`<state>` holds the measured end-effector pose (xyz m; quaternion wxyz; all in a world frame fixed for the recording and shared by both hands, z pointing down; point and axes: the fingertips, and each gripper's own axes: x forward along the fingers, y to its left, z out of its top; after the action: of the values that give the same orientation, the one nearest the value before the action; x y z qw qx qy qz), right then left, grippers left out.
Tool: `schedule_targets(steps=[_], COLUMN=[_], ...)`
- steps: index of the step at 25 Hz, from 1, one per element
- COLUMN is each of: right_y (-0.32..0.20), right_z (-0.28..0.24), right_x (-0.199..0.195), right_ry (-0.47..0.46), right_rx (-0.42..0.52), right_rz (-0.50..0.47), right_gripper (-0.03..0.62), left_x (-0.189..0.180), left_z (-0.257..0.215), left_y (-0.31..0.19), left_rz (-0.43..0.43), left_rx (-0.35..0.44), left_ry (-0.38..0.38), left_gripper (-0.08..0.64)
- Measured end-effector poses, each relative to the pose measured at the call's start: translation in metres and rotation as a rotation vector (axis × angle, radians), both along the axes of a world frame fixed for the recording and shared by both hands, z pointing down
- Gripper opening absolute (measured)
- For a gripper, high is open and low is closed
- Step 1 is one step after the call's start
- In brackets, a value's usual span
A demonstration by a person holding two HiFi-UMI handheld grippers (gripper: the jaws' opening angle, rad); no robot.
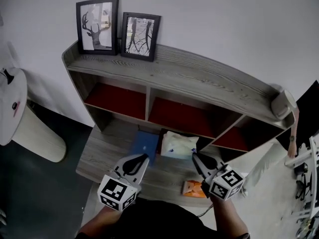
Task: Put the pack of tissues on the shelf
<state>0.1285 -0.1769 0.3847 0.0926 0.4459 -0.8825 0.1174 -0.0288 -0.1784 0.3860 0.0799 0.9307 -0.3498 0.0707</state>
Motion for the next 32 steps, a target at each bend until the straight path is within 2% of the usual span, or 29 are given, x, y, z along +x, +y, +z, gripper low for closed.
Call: schedule_targets(steps=[8,14,20,32], right_y=[-0.052,-0.096,-0.129,-0.126], right_z=[-0.029,-0.033,-0.021,-0.025], right_x=[-0.012,-0.01,-0.007,-0.007], right_ry=[0.007,0.006,0.061,0.095], right_rx=[0.087,0.096,0.077,0.082], right_rz=[0.048,0.112,0.192,0.257], right_gripper=[0.02,0.02,0.02,0.026], left_x=[-0.018,-0.031,-0.04,-0.046], left_z=[0.001,0.002,0.008,0.012], left_y=[-0.014,-0.028,-0.041,-0.037], left_rz=[-0.011,-0.012,-0.001,0.031], left_rx=[-0.002,-0.001,-0.014,-0.027], left_ry=[0.009,0.018,0.025,0.039], left_gripper=[0.025,0.025,0.025,0.025])
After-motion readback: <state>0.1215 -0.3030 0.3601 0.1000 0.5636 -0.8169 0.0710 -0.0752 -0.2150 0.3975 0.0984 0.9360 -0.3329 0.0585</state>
